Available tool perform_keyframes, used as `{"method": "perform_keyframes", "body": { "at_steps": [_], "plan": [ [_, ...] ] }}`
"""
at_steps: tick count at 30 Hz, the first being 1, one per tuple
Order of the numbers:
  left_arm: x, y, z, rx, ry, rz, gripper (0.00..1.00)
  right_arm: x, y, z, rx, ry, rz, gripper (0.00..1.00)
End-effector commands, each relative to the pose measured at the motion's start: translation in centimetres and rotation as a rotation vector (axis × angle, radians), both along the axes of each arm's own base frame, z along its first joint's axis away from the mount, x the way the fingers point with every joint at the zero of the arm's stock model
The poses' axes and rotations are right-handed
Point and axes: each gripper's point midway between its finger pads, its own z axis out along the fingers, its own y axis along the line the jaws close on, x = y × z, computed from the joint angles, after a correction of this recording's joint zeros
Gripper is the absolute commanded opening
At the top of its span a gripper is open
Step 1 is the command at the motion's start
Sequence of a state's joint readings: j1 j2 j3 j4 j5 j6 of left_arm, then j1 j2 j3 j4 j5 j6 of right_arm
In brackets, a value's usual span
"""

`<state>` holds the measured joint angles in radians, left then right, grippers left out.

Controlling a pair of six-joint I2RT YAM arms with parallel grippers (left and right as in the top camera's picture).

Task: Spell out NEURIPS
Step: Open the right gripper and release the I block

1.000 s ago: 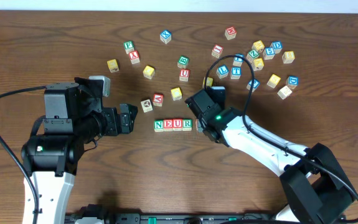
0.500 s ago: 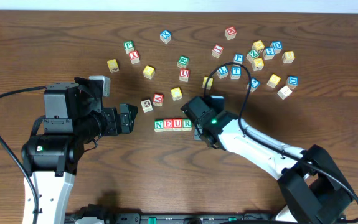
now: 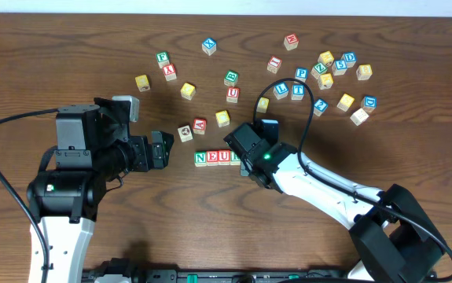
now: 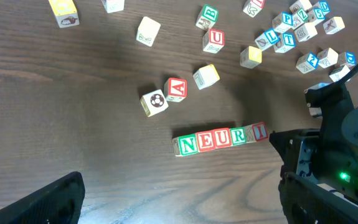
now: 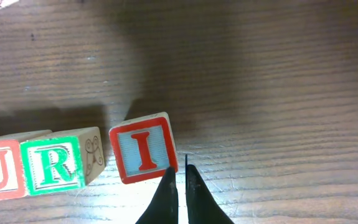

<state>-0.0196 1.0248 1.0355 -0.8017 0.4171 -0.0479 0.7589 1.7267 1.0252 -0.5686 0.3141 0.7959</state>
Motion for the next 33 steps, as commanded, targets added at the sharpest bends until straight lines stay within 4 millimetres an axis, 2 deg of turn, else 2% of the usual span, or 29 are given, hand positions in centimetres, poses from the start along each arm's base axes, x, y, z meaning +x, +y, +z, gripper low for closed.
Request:
{"method": "perform_keyframes", "body": {
  "at_steps": [1, 7, 14, 22, 33],
  "plan": [
    [0.1, 0.0, 0.8, -0.001, -0.025, -0.007, 0.98, 0.1, 0.0, 0.3, -0.013, -0.021, 0.017, 0.01],
    [0.1, 0.0, 0.8, -0.001, -0.026, -0.007, 0.98, 0.4, -0.3, 1.4, -0.015, -0.050, 0.015, 0.01],
    [0.1, 0.0, 0.8, -0.001, -0.025, -0.007, 0.98, -0.1, -2.4, 0.8, -0.075, -0.033, -0.043, 0.01],
    [0.1, 0.0, 0.8, -0.001, -0.026, -0.007, 0.98, -0.2, -2.3, -0.7, -0.045, -0.052, -0.042, 0.01],
    [0.1, 0.0, 0.8, -0.001, -0.025, -0.007, 0.98, 0.2, -1.9, -1.5, -0.034, -0.069, -0.032, 0.01]
  ]
}}
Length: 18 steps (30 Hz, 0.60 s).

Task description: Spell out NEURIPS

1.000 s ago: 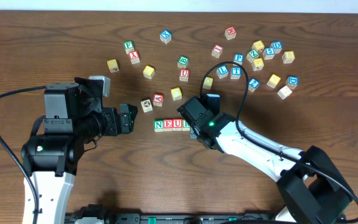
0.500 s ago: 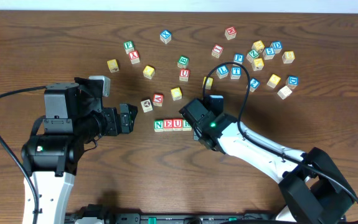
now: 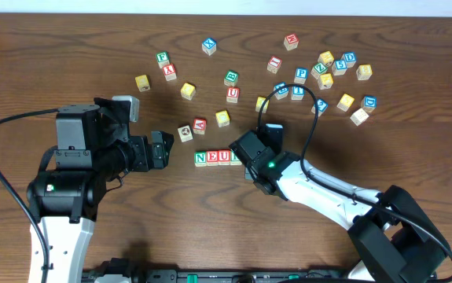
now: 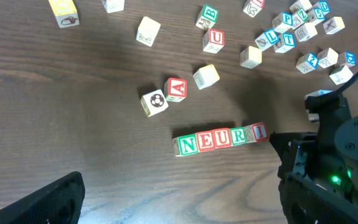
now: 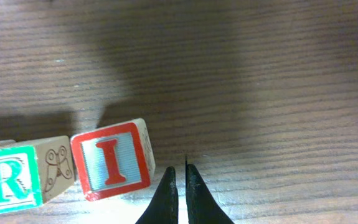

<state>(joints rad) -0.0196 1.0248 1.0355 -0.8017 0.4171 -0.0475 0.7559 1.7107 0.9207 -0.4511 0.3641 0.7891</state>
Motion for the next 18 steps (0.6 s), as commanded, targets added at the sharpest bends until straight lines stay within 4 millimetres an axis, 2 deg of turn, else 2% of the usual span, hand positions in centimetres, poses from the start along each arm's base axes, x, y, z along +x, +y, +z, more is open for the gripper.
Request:
{"method": "perform_keyframes", "body": {
  "at_steps": [1, 7, 18],
  "plan": [
    [0.11, 0.02, 0.78, -0.001, -0.025, -0.007, 0.98, 0.32, -0.56, -0.14, -0.017, -0.016, -0.017, 0.01],
    [0.12, 0.03, 0.78, -0.001, -0.026, -0.007, 0.98, 0.55, -0.35, -0.75, -0.028, -0.015, 0.003, 0.01],
    [0.11, 0.02, 0.78, -0.002, -0.025, -0.007, 0.98, 1.06, 0.14, -0.60, -0.029, -0.037, 0.048, 0.01]
  ]
}}
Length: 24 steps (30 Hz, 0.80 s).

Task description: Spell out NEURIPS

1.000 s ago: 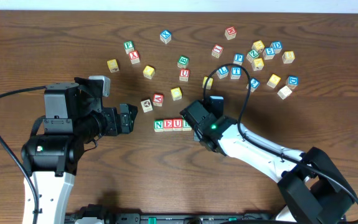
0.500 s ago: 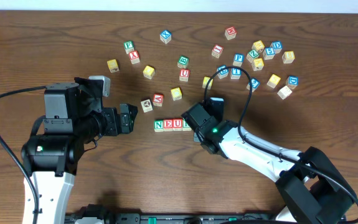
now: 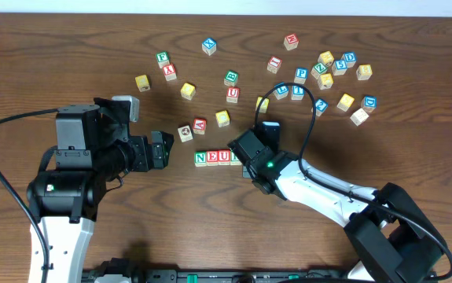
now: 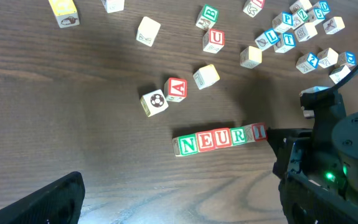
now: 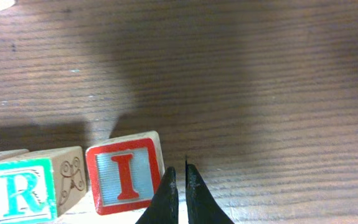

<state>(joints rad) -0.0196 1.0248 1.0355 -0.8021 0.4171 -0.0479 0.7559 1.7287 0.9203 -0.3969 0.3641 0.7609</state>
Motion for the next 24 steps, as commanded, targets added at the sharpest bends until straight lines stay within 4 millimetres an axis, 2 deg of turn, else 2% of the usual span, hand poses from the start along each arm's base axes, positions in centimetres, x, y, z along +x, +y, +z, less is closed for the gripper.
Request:
{"method": "perform_keyframes", "body": {
  "at_steps": [1, 24],
  "plan": [
    [0.1, 0.0, 0.8, -0.001, -0.026, -0.007, 0.98, 0.4, -0.5, -0.4, -0.038, -0.017, 0.023, 0.01],
    [0.1, 0.0, 0.8, -0.001, -0.026, -0.007, 0.98, 1.3, 0.5, -0.5, -0.053, -0.057, 0.128, 0.01]
  ]
}}
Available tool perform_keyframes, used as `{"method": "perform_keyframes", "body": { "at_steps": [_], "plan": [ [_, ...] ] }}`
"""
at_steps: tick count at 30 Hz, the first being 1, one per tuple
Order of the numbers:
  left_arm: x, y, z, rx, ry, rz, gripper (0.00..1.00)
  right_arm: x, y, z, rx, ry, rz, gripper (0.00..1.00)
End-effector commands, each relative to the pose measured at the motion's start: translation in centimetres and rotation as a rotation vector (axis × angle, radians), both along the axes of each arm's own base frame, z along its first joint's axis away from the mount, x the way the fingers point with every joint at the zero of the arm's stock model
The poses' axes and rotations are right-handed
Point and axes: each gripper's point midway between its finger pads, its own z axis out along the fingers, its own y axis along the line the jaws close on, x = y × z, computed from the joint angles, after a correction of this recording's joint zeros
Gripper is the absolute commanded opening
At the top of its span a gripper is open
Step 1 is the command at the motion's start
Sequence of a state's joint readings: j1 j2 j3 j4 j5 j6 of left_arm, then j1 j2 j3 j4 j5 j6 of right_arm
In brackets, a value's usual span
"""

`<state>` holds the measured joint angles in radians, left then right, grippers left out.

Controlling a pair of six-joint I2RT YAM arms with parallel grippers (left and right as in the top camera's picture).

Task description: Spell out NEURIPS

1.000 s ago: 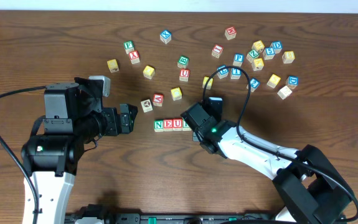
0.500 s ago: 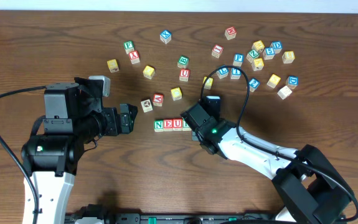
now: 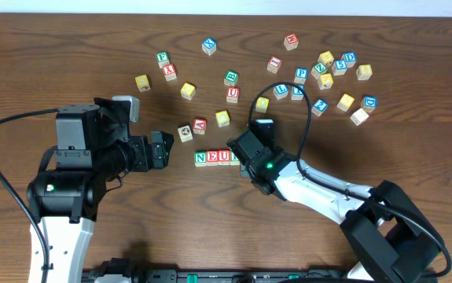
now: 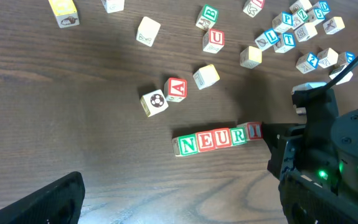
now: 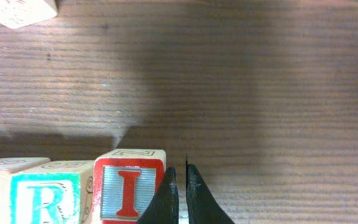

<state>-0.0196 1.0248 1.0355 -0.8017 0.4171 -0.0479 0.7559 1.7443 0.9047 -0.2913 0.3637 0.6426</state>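
Note:
A row of blocks reading N, E, U, R [image 4: 235, 136] and a red I block [image 5: 127, 185] lies at mid table, with its first letter N [image 3: 200, 158] at the left end. The I stands square against the R. My right gripper [image 5: 180, 171] is shut with nothing in it, its fingertips touching the I block's right side. My left gripper [image 4: 179, 205] is open and hangs left of the row, holding nothing. A blue P block [image 3: 301, 73] and a blue S block [image 3: 349, 57] lie among the loose blocks at the far right.
Just behind the row lie a red A block [image 3: 200, 125], a ball-picture block [image 3: 185, 132] and a yellow block [image 3: 222, 118]. A red U [image 3: 233, 94] and a green B [image 3: 231, 78] sit farther back. Several more blocks crowd the far right.
The I block was slightly turned with a small gap to the R. Now it sits straight and flush against the R, with my shut right fingertips against its right side. The left arm is unchanged.
At first the I block sat tilted and apart from the R, my shut right fingertips at its near right corner. Then the fingertips stood to its right, the block still tilted. It was then less tilted, and now it is aligned in the row.

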Motion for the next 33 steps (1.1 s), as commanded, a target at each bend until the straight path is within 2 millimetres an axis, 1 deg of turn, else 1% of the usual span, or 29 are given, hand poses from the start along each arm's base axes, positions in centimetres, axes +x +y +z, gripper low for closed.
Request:
{"method": "perform_keyframes", "body": {
  "at_steps": [1, 15, 21, 28, 33],
  "plan": [
    [0.1, 0.0, 0.8, -0.001, -0.025, -0.007, 0.98, 0.1, -0.6, -0.4, -0.044, -0.006, 0.025, 0.01],
    [0.1, 0.0, 0.8, -0.001, -0.026, -0.007, 0.98, 0.3, -0.6, -0.3, -0.061, -0.015, 0.053, 0.01],
    [0.1, 0.0, 0.8, -0.001, -0.025, -0.007, 0.98, 0.9, -0.6, 0.0, -0.064, -0.040, 0.057, 0.01],
    [0.1, 0.0, 0.8, -0.001, -0.025, -0.007, 0.98, 1.6, -1.4, 0.2, -0.069, -0.056, 0.027, 0.01],
    [0.1, 0.0, 0.8, -0.001, -0.025, -0.007, 0.98, 1.8, -1.3, 0.3, -0.061, -0.064, 0.025, 0.01]
  ]
}}
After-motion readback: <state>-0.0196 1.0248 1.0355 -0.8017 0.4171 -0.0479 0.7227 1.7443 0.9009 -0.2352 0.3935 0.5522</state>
